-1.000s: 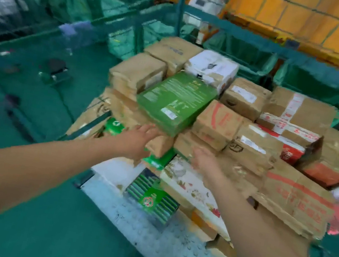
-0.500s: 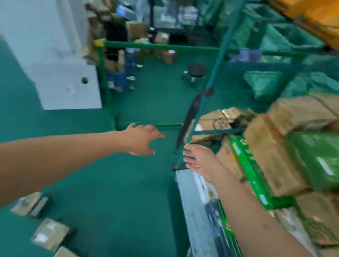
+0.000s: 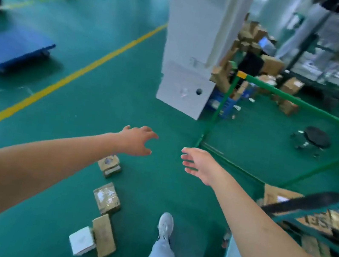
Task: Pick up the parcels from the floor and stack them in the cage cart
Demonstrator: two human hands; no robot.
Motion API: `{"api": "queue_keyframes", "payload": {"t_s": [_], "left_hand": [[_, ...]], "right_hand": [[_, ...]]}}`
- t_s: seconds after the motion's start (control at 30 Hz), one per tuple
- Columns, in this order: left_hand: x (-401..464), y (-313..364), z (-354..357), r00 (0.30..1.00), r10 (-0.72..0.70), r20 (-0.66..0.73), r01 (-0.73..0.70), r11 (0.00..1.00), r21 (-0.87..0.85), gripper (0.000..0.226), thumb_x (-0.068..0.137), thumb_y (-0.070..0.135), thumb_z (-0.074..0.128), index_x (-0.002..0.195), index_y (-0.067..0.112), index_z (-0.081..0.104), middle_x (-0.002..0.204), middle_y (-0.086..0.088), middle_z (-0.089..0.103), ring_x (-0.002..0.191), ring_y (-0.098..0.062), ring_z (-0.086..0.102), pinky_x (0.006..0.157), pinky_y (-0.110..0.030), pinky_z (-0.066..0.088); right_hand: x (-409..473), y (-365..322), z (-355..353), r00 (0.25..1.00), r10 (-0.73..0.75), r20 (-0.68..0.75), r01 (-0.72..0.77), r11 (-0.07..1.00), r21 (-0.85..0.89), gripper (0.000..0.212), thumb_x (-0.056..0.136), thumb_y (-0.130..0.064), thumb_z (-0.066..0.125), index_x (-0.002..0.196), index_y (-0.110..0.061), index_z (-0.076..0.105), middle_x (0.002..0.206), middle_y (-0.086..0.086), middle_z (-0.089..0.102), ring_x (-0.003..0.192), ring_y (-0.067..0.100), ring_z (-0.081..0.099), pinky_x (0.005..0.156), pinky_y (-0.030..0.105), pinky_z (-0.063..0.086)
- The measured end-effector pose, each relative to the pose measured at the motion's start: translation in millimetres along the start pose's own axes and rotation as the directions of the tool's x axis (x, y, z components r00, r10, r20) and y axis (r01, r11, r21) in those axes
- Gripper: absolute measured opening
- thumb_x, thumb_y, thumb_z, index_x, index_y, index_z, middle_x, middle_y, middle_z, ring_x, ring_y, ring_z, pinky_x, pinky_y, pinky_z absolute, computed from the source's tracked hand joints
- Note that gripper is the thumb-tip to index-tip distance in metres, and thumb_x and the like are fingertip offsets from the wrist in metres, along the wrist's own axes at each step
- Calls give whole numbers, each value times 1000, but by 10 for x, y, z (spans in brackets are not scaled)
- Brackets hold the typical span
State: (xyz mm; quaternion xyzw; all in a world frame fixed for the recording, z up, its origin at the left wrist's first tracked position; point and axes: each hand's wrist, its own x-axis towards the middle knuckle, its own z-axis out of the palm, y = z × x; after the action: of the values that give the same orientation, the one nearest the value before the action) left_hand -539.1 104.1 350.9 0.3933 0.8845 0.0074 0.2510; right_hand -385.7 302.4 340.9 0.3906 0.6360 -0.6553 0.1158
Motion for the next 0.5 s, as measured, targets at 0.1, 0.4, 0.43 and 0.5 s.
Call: {"api": "queue_keyframes", "payload": {"t_s": [0.1, 0.4, 0.43, 0.5], "left_hand": [[48, -362, -30, 996, -94, -1, 94, 994, -48, 64, 97, 44, 58, 156, 36, 33, 165, 3, 26, 145, -25, 41, 122, -58, 19], [488, -1260, -269, 905, -420, 66, 425, 891, -158, 64, 97, 42, 58, 156, 33, 34, 163, 0, 27, 143, -27, 43, 120, -55, 25], [529, -1332, -276, 887, -455, 80, 462, 871, -167, 64, 97, 41, 58, 156, 32, 35, 163, 0, 28, 142, -28, 43, 119, -54, 26], [628, -1454, -280, 856, -507, 105, 518, 835, -184, 63, 97, 41, 58, 155, 33, 36, 162, 0, 29, 140, -29, 47, 118, -52, 28]], "right_hand": [[379, -225, 211, 997, 0, 72, 4, 999, -48, 29, 100, -33, 65, 124, -15, 65, 107, 2, 67, 94, 18, 62, 95, 37, 55], [1763, -1068, 703, 944, 60, 325, 21, 971, -240, 28, 102, -33, 63, 124, -16, 63, 122, 7, 66, 113, 24, 64, 97, 39, 55], [1896, -1139, 738, 938, 70, 340, 19, 968, -252, 27, 102, -32, 62, 124, -16, 64, 122, 7, 67, 112, 24, 64, 96, 39, 55], [2167, -1259, 817, 923, 98, 373, 10, 961, -277, 27, 102, -32, 63, 123, -15, 64, 120, 6, 67, 108, 23, 65, 93, 38, 55]]}}
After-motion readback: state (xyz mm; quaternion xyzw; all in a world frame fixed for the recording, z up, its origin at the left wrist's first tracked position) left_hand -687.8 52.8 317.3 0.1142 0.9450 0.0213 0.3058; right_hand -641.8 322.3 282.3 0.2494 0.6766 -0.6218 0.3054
